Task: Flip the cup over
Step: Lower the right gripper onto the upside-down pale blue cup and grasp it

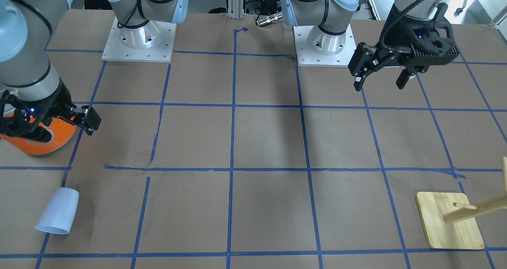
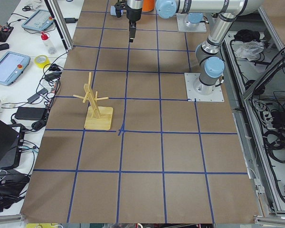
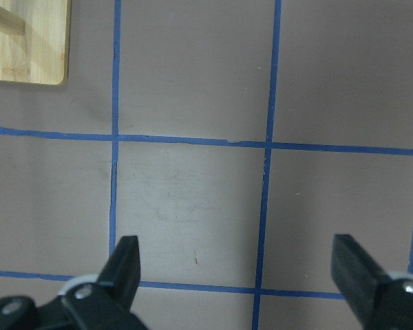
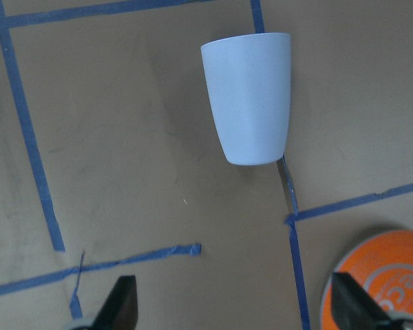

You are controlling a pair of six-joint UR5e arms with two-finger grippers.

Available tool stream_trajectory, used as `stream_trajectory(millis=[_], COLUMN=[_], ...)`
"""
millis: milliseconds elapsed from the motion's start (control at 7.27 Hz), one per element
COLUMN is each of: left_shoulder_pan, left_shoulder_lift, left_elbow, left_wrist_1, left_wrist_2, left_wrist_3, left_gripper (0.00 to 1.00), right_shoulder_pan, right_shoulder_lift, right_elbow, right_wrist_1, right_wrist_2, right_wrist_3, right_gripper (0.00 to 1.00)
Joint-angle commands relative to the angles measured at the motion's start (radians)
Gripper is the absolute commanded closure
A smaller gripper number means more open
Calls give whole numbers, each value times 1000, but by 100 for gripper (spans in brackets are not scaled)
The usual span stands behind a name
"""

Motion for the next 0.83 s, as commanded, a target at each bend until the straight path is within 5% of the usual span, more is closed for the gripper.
stream_trajectory(millis=[0, 688], left_shoulder_pan=[0, 0], left_shoulder_lift=[0, 0], left_elbow=[0, 0], left_wrist_1=[0, 0], left_wrist_2=[0, 0], left_wrist_3=[0, 2], left_gripper=[0, 0], right_shoulder_pan=[-3, -81], right_shoulder_lift=[108, 239], right_elbow=[0, -2], right_wrist_1=[-169, -248], right_wrist_2=[-1, 2], right_wrist_3=[-13, -35], right_gripper=[0, 0])
